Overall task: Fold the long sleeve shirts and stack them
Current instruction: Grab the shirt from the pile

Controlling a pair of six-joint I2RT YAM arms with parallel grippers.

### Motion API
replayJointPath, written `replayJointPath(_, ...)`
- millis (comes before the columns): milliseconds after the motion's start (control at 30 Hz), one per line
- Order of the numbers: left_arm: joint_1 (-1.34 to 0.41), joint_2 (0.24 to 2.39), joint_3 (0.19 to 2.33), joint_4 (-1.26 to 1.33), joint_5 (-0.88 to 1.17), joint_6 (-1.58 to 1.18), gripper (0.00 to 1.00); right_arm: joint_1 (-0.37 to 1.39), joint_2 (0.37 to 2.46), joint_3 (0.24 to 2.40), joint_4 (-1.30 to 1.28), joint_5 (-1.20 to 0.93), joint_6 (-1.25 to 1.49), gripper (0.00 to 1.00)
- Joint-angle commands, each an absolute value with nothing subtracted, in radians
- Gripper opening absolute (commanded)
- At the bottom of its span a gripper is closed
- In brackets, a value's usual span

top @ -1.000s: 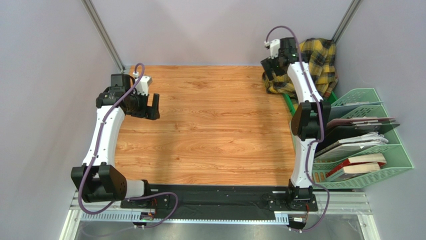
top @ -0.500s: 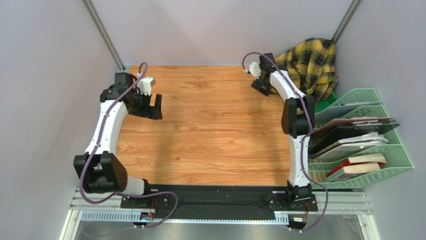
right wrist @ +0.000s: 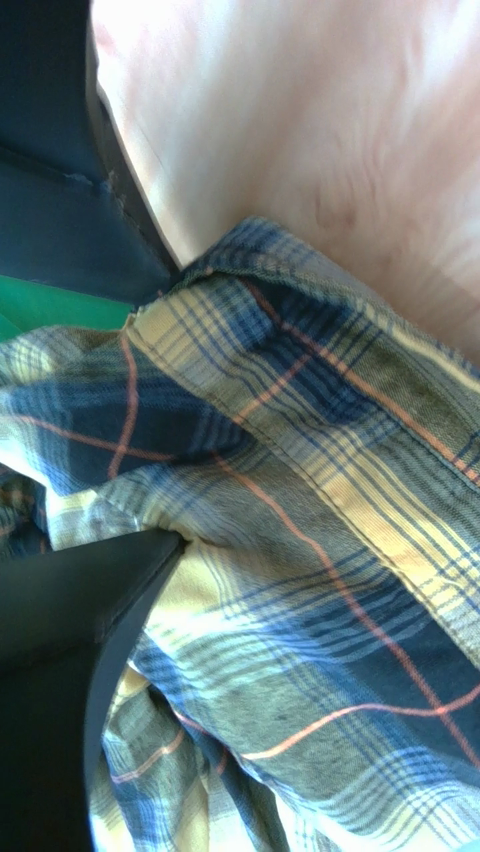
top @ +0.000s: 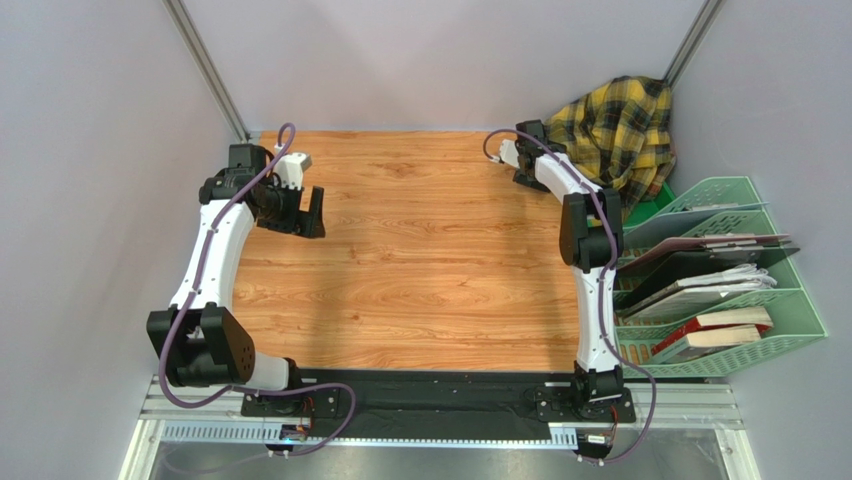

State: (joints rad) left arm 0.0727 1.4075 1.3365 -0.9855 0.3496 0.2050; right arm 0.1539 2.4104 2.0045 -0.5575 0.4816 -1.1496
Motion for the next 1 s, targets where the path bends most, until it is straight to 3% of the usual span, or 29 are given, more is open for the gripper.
replayJointPath(0,0.078,1.402,1.381,-0.985,0.356,0.229,0.99,0.133,2.442,2.085,-0.451,0.568,-1.210,0.70)
replayJointPath(200,0.078,1.387,1.378,-0.980,0.354,0.222,0.99,0.124,2.343,2.102,-0.518,0.535,-1.137,0.31)
replayJointPath(267,0.078,1.385,1.374,-0.974,0.365,0.218,0.99,0.120,2.286,2.108,-0.520,0.526,-1.102,0.06)
replayJointPath(300,0.077,1.385,1.371,-0.973,0.368,0.215,0.99,0.115,2.264,2.117,-0.523,0.523,-1.086,0.00)
replayJointPath(567,0.078,1.384,1.377,-0.945,0.347,0.196,0.99,0.017,2.145,2.396,-0.379,0.468,-0.821,0.00)
replayJointPath(833,0.078,1.382,1.414,-0.942,0.334,0.193,0.99,-0.064,1.976,2.451,-0.083,0.350,-0.609,0.00)
replayJointPath(967,0.078,1.376,1.419,-0.942,0.311,0.176,0.99,-0.075,1.853,2.460,0.089,0.159,-0.439,0.00)
